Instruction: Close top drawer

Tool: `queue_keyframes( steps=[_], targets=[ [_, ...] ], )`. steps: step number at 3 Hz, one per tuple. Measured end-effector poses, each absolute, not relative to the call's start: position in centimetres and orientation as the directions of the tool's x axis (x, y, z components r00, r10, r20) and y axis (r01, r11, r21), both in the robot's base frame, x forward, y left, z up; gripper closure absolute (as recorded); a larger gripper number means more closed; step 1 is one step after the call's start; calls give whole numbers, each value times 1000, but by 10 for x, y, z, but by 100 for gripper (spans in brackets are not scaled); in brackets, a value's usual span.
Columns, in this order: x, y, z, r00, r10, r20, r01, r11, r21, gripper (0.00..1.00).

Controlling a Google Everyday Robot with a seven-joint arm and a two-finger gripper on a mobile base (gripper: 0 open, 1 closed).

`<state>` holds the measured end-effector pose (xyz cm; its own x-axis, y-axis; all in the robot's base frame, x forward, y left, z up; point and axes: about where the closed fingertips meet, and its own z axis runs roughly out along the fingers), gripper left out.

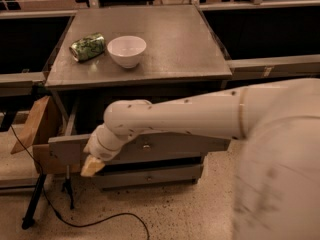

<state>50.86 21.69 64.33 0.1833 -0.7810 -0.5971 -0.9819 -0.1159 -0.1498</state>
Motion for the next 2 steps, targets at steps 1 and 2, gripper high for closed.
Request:
queue_keyframes(
  steps=[1,2],
  targets=[
    [524,238,640,194,-773,-603,-980,-119,-162,65],
    [542,256,637,184,-774,-606,-981,-103,-166,66]
  ],
)
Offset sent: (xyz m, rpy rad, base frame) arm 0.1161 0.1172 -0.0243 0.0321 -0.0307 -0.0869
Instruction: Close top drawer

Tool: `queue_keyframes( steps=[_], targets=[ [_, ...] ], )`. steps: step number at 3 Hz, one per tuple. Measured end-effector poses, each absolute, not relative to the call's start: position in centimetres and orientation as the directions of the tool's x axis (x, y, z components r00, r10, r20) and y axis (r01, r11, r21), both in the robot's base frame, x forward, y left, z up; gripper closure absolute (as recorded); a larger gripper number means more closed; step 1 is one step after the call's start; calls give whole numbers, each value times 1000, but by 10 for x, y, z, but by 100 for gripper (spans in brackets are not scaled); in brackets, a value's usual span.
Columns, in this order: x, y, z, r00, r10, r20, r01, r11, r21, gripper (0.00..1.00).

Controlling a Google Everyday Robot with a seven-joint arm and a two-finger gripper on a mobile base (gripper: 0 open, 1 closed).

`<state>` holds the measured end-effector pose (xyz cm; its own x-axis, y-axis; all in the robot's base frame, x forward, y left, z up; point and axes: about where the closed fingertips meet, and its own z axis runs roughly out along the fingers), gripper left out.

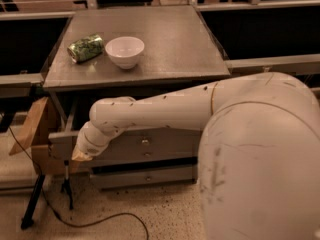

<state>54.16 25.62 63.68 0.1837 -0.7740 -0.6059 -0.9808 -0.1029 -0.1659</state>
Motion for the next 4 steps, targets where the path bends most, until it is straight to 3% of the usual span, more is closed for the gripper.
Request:
queue_keyframes(
  steps=[3,4],
  targets=[
    [554,269,633,170,-776,-608,-981,-73,-181,0],
    [560,274,633,164,-776,-609,-980,-61,-187,0]
  ],
)
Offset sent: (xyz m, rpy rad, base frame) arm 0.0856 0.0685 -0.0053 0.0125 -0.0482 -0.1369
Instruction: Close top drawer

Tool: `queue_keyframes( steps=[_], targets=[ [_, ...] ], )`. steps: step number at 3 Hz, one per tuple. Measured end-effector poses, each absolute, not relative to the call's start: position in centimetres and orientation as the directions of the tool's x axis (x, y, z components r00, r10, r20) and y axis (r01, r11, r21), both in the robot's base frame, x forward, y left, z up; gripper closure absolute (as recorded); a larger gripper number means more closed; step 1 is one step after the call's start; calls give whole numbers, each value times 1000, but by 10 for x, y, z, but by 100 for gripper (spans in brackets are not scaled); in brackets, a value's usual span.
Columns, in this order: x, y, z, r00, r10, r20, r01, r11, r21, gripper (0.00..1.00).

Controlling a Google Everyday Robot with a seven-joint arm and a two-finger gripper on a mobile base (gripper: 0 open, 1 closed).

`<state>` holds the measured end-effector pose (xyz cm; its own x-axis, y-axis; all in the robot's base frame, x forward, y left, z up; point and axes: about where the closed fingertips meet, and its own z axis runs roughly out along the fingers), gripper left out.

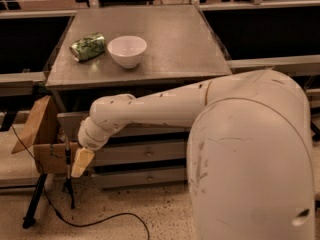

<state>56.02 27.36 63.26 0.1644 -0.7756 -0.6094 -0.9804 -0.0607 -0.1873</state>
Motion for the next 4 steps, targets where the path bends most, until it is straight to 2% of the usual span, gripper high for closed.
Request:
queue_keyframes(
  steps=[1,2,3,4],
  targets=[
    [584,300,634,147,-774,-616,-979,-25,-202,0],
    [583,300,634,147,-774,-616,-979,-25,-202,17],
    [600,314,636,119,-782,-611,-976,21,-216,41],
    [617,327,638,83,-790,-607,-970,75,-230,42]
  ],
)
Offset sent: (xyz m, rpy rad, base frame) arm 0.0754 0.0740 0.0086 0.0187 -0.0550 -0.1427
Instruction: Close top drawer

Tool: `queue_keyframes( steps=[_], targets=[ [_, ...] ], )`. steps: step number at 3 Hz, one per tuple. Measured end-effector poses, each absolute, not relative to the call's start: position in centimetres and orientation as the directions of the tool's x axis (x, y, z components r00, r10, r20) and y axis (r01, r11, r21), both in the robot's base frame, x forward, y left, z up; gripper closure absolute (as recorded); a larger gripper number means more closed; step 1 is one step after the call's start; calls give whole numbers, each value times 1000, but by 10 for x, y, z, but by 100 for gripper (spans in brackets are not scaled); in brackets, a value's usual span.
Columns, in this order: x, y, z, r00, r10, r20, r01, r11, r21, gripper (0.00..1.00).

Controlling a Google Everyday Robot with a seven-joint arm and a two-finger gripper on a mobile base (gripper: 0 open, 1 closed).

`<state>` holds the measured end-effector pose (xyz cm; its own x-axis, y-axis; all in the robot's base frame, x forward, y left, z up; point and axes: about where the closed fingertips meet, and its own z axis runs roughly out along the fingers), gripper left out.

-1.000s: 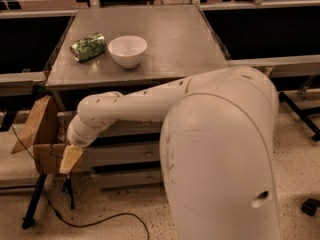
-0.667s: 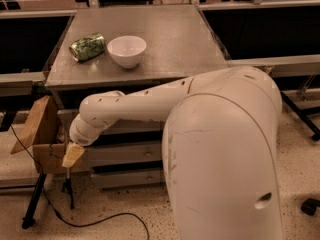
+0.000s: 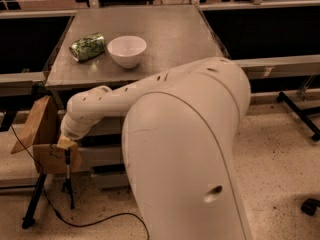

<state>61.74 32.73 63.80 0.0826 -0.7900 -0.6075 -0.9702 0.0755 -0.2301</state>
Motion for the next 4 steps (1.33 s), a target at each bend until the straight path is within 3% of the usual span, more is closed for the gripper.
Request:
queue_keyframes(
  steps=[2,4],
  targets=[
    [623,332,639,52,-795,-605,-963,120,-240,0],
    [606,325,636,23,-794,-607,-969,131,-208,0]
  ],
)
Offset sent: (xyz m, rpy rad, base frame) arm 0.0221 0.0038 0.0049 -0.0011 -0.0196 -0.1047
